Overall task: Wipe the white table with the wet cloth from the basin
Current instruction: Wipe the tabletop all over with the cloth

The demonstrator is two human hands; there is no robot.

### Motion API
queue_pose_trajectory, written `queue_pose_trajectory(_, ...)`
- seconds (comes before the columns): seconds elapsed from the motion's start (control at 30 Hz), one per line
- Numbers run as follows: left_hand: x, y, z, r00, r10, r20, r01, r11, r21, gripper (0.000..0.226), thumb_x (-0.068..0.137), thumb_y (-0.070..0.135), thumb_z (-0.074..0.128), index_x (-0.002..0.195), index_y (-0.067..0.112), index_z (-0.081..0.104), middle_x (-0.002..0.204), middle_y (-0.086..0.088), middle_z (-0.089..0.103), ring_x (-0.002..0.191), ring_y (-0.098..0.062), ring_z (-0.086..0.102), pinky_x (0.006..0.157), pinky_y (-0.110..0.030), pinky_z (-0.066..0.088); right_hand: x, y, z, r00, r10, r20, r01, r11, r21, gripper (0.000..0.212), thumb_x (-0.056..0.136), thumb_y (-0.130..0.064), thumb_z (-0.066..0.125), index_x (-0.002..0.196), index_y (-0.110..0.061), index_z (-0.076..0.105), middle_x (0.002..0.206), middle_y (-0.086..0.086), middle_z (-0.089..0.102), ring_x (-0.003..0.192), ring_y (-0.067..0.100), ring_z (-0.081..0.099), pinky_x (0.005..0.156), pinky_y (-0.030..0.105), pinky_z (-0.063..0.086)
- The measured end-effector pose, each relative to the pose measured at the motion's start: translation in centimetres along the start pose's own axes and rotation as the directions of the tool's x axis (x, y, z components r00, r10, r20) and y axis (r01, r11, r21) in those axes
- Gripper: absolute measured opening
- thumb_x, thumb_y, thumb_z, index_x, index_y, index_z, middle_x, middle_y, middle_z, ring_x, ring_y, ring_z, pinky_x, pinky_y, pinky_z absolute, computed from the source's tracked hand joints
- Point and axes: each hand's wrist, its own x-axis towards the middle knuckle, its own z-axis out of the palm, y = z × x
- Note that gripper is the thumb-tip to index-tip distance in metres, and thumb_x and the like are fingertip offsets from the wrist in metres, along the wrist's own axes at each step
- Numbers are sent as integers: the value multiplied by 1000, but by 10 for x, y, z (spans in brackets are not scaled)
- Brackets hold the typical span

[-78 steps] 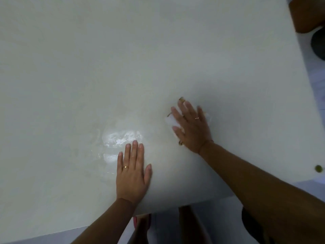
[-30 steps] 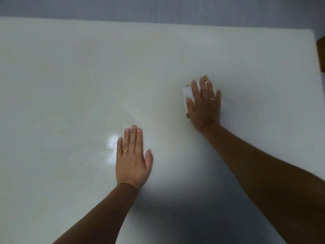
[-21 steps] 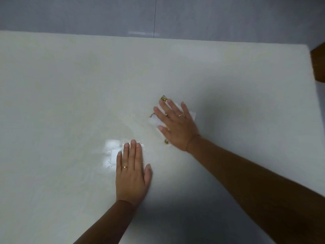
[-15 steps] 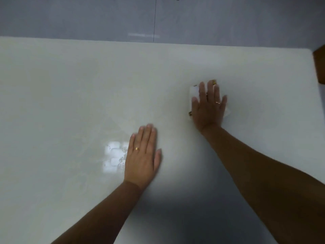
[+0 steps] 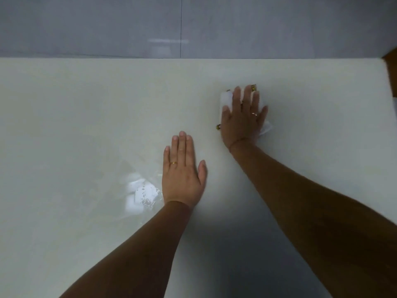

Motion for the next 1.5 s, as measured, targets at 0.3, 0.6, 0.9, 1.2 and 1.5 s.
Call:
queue_pose_trajectory(0.3, 1, 0, -2, 1000, -12, -7, 11, 999, -41, 65, 94, 37, 26, 150, 5, 23, 158, -13, 21, 148, -25, 12, 121, -42, 10, 18, -14, -2, 822, -560, 99, 568, 815, -109, 56, 98, -41, 27, 151, -24, 16, 160, 4, 11, 147, 26, 10, 115, 51, 5)
queue_pose_trajectory(0.6, 2, 1, -6, 999, -32, 41, 34, 999, -40, 64, 96, 40, 13, 150, 7, 22, 158, -12, 22, 147, -26, 15, 119, -44, 14, 43, -84, 2, 977, -210, 38, 211, 977, -22, 59, 98, -41, 22, 151, -22, 6, 161, 4, 0, 147, 26, 0, 116, 53, -2)
queue_pose_trajectory(0.9, 1, -1, -1, 1000, -13, -27, 11, 998, -58, 67, 90, 34, 33, 149, 4, 25, 157, -13, 25, 147, -25, 16, 119, -43, 14, 97, 22, -16, 963, -269, 26, 270, 957, -103, 55, 101, -38, 27, 152, -22, 12, 160, 6, 7, 147, 26, 8, 115, 52, 5)
queue_pose_trajectory(1.2, 1, 1, -2, 999, -10, -32, 9, 999, -48, 65, 91, 33, 31, 148, 3, 27, 156, -14, 25, 147, -26, 15, 120, -43, 14, 76, 6, -11, 999, -34, 9, 34, 999, -38, 59, 99, -41, 26, 152, -21, 9, 161, 6, 4, 147, 27, 4, 115, 54, 0)
queue_pose_trajectory(1.5, 3, 0, 2, 997, 17, -81, -18, 1000, -9, 66, 90, 32, 35, 147, 1, 28, 156, -16, 26, 147, -26, 16, 120, -42, 12, 85, 130, -29, 1000, -2, 22, 3, 999, -53, 55, 101, -37, 24, 152, -22, 8, 161, 4, 4, 148, 25, 2, 117, 51, 2)
